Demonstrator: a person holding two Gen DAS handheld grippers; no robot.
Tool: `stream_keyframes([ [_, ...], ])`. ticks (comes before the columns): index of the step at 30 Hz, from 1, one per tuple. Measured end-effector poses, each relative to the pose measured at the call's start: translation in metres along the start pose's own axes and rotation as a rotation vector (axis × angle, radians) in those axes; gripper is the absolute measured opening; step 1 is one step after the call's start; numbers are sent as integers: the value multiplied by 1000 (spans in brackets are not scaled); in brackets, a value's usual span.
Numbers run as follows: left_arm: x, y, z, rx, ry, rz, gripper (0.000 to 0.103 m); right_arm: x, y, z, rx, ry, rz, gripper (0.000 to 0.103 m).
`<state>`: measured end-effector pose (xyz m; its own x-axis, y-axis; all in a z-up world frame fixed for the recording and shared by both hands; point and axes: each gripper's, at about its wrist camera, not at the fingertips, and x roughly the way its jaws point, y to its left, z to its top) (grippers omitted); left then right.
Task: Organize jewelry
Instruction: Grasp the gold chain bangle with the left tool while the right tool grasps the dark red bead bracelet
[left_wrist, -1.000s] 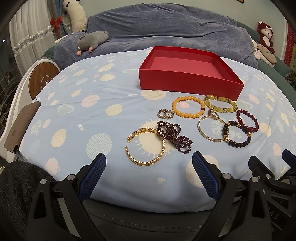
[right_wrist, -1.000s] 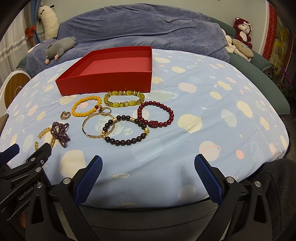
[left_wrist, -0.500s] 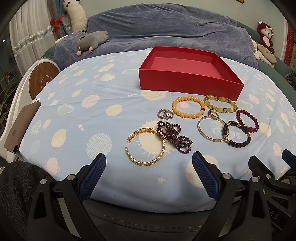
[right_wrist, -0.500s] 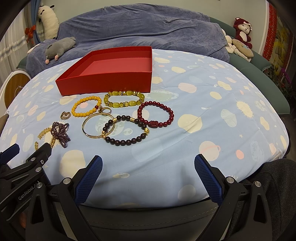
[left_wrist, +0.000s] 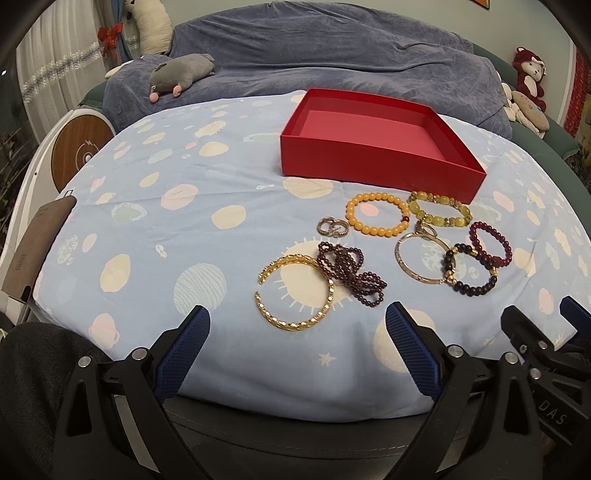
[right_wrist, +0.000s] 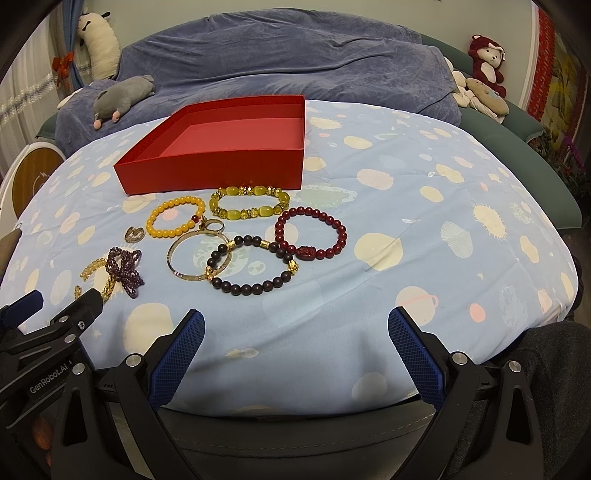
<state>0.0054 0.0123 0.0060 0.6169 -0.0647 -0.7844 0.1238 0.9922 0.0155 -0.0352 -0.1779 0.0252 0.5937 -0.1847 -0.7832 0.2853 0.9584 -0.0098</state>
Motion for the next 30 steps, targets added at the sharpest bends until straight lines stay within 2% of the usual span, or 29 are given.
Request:
stream_keyframes([
  [5,13,30,11,-116,32,-3,93,1,-10,12,50,16,25,96],
  [7,17,33,15,-112,31,20,93,5,-14,16,58,27,25,96],
  [15,34,18,16,-46,85,1,93,16,-20,29,45,39,23,96],
  [23,42,14,20,-3,112,22,92,30,-18,38,31,48,22,96],
  [30,50,30,21,-23,142,24,88,39,-15,42,22,56,19,96],
])
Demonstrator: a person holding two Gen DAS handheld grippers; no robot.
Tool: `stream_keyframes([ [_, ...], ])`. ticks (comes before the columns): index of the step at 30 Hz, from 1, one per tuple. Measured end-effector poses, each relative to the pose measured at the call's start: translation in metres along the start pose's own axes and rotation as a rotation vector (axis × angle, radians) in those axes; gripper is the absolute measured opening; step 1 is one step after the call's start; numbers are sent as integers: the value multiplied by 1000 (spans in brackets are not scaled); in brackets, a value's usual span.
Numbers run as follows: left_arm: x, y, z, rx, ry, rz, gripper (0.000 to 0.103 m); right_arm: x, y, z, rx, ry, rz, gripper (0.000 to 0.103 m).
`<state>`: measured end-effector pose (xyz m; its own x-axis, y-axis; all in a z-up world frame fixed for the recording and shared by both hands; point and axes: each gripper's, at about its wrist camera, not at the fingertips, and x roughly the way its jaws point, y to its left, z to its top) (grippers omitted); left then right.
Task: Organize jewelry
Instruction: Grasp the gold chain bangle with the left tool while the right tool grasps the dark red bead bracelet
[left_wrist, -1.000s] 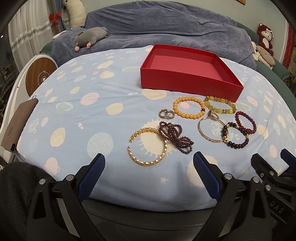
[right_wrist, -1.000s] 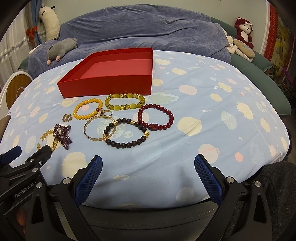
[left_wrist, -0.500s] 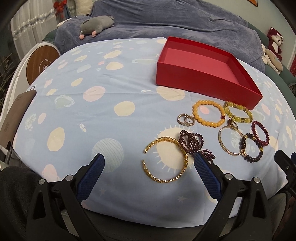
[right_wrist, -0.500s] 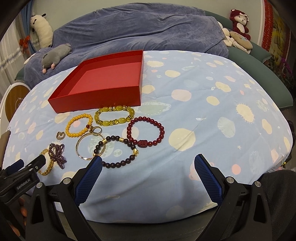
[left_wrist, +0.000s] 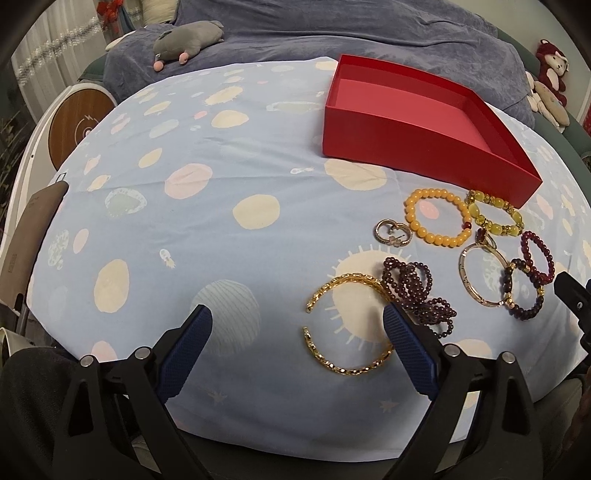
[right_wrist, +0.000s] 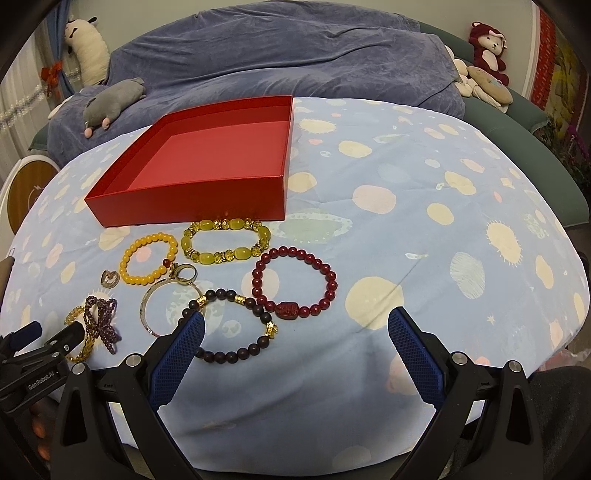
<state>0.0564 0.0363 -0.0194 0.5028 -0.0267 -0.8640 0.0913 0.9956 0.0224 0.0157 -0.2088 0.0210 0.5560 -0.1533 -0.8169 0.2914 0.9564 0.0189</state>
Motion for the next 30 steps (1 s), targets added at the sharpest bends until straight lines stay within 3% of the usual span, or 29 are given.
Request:
stream_keyframes([
  [4,7,5,0,-17,31,-18,77,4,1,1,1,6,-1,96],
  [9,6,-2,0,23,11,-10,67,6,2,3,-1,9,2,96],
  [12,4,-6,0,45,-2,-20,56,7,-1,5,9,13,0,96],
  [16,1,-15,1,86,-13,-55,13,10,-6,7,15,27,-1,95],
  [17,1,-15,2,81,-10,-70,8,11,-8,9,15,31,1,92],
  [24,3,-9,8,43,3,-96,3,26,-15,23,13,59,12,78],
  [30,4,0,12,15,3,-98,3,46,-20,31,33,106,34,58],
])
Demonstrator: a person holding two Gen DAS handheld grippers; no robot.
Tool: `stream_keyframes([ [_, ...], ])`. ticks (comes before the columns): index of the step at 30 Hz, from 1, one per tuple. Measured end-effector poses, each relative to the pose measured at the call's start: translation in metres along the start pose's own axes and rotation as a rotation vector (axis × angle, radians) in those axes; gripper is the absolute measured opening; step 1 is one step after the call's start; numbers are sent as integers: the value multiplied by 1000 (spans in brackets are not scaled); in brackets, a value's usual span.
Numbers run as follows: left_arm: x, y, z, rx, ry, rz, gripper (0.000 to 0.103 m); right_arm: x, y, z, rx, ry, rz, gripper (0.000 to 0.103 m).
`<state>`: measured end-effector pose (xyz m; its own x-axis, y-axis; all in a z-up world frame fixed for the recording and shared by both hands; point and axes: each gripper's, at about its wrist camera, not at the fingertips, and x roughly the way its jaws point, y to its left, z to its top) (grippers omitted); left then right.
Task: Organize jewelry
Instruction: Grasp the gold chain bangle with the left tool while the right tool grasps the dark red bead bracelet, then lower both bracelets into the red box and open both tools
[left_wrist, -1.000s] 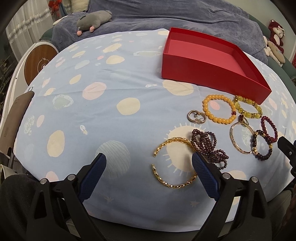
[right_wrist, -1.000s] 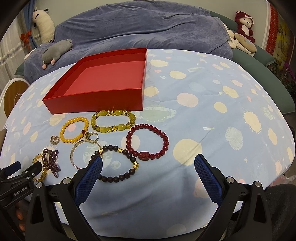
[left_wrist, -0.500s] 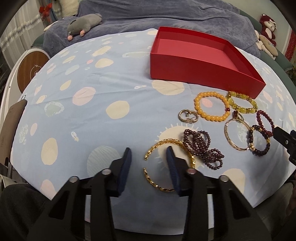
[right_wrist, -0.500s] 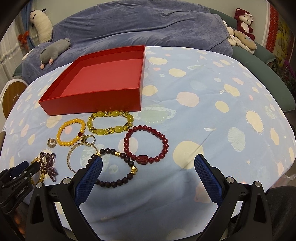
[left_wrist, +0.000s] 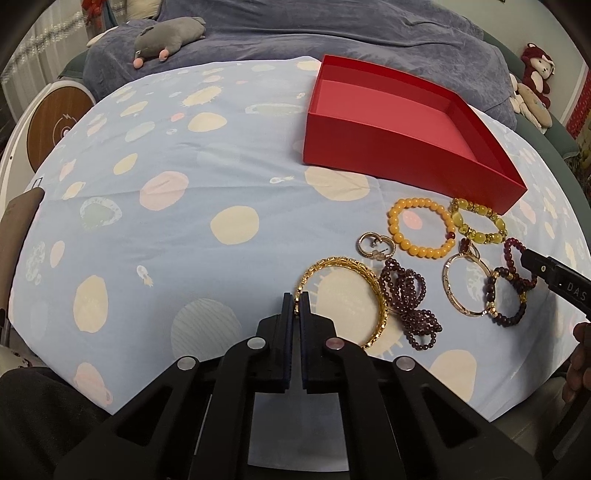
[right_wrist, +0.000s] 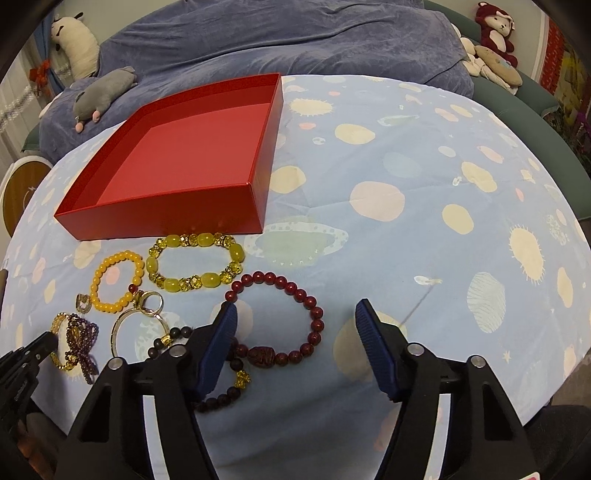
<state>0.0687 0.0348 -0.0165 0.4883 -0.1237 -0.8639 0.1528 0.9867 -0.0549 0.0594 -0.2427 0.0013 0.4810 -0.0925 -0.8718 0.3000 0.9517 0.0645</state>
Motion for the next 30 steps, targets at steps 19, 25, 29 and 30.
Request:
stream_keyframes([
  [19,-9,7,3,-27,-16,-26,3,-4,8,-3,-69,7,28,7],
  [25,-25,5,7,-24,-38,-39,3,-27,5,-2,-57,-30,55,7],
  [29,-37,1,11,-15,-54,-47,3,-45,3,1,-54,-57,73,7],
  [30,-40,1,13,-13,-57,-51,3,-50,4,3,-55,-62,79,7],
])
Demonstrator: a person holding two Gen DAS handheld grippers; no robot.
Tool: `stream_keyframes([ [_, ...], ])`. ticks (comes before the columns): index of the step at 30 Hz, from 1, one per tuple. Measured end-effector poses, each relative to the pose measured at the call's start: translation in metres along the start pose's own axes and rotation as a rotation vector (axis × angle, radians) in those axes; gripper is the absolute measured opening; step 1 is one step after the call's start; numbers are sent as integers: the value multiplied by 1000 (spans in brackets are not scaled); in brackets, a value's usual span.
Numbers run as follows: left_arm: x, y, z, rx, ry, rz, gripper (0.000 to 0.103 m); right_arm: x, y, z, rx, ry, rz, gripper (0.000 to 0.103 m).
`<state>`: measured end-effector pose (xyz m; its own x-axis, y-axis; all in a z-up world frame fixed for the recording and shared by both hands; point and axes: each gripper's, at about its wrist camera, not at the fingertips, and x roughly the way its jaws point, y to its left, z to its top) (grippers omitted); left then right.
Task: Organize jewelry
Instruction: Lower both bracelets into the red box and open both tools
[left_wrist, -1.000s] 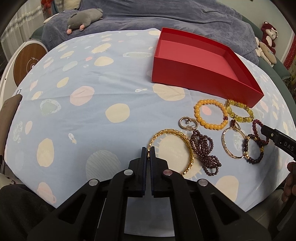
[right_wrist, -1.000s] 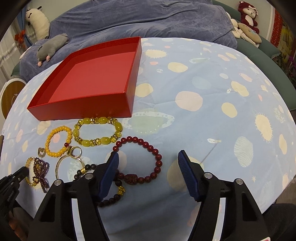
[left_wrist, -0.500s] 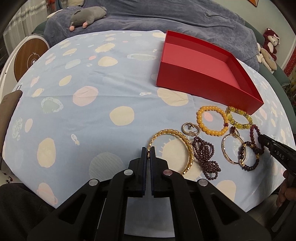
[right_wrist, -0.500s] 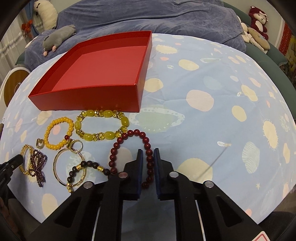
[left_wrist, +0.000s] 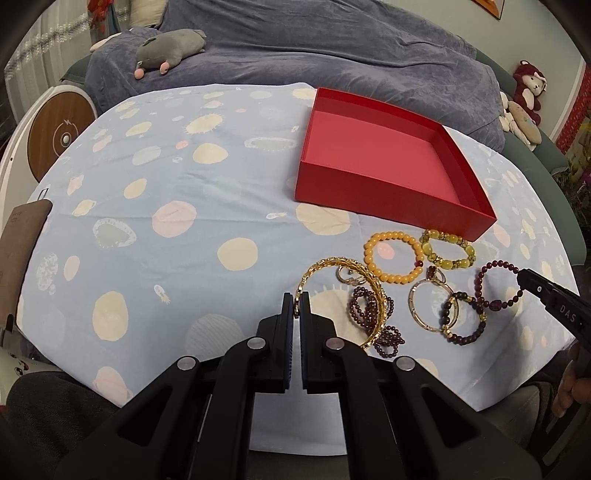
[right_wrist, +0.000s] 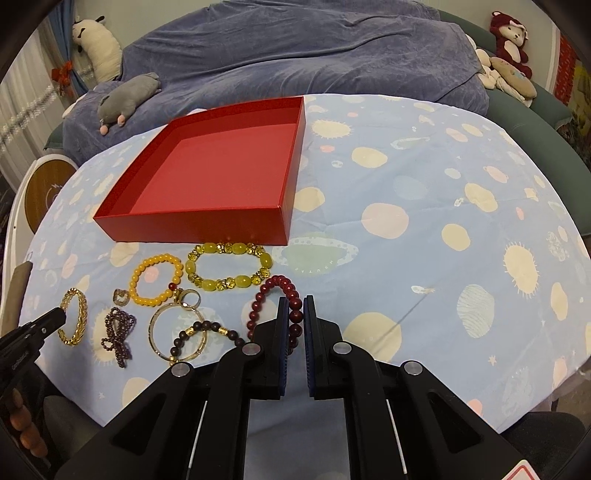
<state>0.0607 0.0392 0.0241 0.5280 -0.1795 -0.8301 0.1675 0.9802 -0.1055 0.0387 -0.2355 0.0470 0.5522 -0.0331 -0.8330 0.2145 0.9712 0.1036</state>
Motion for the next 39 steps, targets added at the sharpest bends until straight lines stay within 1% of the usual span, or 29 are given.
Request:
stream_keyframes([
  [3,-9,-3,9,9,-10,-17,3,-15,2,11,0,-15,27,7],
  [6,-16,-8,25,22,-22,-38,3,-28,7,29,-23,-45,47,7],
  [9,-18,-17,49,48,-37,-60,3,-36,16,53,-47,-72,83,7],
  [13,-9,-33,94,94,-67,-73,3,-31,31,97,-72,-104,133,7],
  [16,9,-45,131,112,-72,-101,3,-16,40,134,-63,-113,180,7],
  [20,49,-61,175,150,-64,-103,3,21,50,180,-45,-100,216,7],
  [23,84,-68,200,163,-42,-96,3,56,54,203,-26,-70,239,7],
  [26,119,-72,218,160,-8,-85,3,93,53,218,6,-26,260,7],
  [30,160,-73,230,158,45,-66,3,140,48,224,4,38,217,7],
  [33,182,-71,233,150,93,-59,3,164,45,221,-25,73,165,7],
  [38,197,-69,228,131,119,-56,8,185,37,213,-57,97,96,10],
  [39,198,-68,226,124,126,-55,12,187,36,211,-64,105,83,12],
])
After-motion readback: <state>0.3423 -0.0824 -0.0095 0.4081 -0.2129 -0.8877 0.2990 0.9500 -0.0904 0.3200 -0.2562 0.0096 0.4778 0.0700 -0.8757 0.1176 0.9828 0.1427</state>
